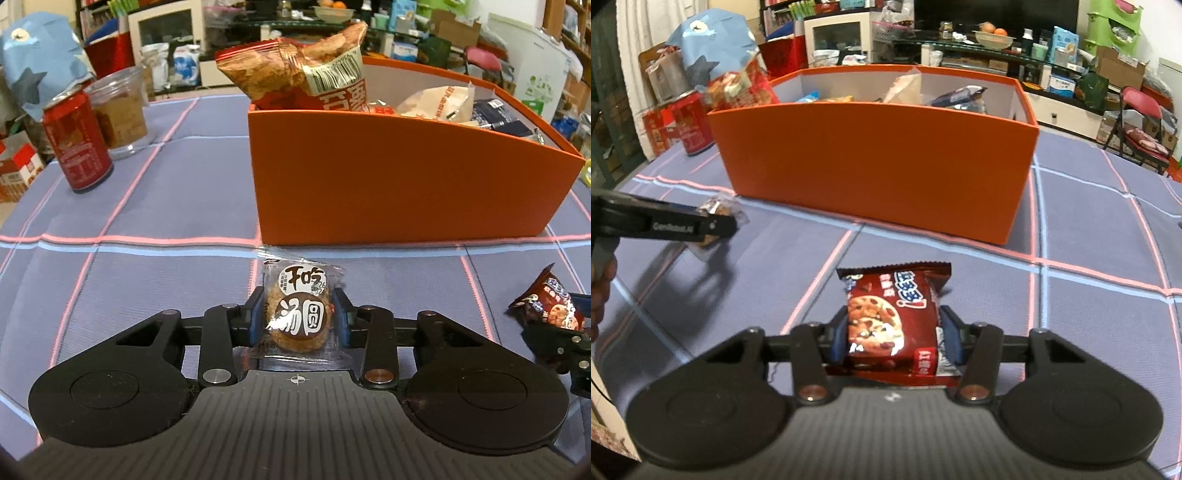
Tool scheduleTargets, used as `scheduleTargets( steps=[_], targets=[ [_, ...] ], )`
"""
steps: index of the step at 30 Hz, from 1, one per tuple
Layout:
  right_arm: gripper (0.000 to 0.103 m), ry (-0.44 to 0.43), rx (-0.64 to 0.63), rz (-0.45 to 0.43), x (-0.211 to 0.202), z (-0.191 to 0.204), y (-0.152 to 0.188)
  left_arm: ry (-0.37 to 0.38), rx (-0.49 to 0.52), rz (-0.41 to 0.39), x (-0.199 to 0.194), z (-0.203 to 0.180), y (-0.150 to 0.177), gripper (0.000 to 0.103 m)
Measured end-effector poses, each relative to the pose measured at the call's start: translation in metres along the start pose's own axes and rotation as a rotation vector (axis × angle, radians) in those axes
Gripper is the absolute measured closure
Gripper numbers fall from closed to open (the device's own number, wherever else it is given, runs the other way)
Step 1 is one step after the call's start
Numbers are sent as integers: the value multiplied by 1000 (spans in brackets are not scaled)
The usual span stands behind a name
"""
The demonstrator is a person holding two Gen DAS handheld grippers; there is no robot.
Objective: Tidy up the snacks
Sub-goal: 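Lift mooncake pack and red cookie pack off the table, then lower mooncake pack with left gripper while right gripper drops red cookie pack into box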
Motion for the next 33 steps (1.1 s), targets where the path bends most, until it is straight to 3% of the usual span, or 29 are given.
scheduleTargets(
  steps=[3,10,16,33],
  targets=[
    [49,-14,8,-1,-2,0,-1,16,-21,-9,-6,-1,-1,103],
    [49,3,-40,-76,-20,10,-9,-22,50,-97,-44,-20,-11,103],
    [49,6,-59,-119,-33,17,-16,-87,63,-80,-51,-25,-15,103],
    [49,-1,-50,-153,-60,30,-19,-124,56,-134,-82,-34,-28,103]
  ],
)
Point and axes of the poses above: each gripper's, at about its wrist camera, not at the fingertips, and x roughly the way its jaws point, z to its left, y to its underside, the point moved 6 cm from there along x, roughly the way its jaws point, and after that the axes turned 4 degrees about y, right-handed, at the moved point
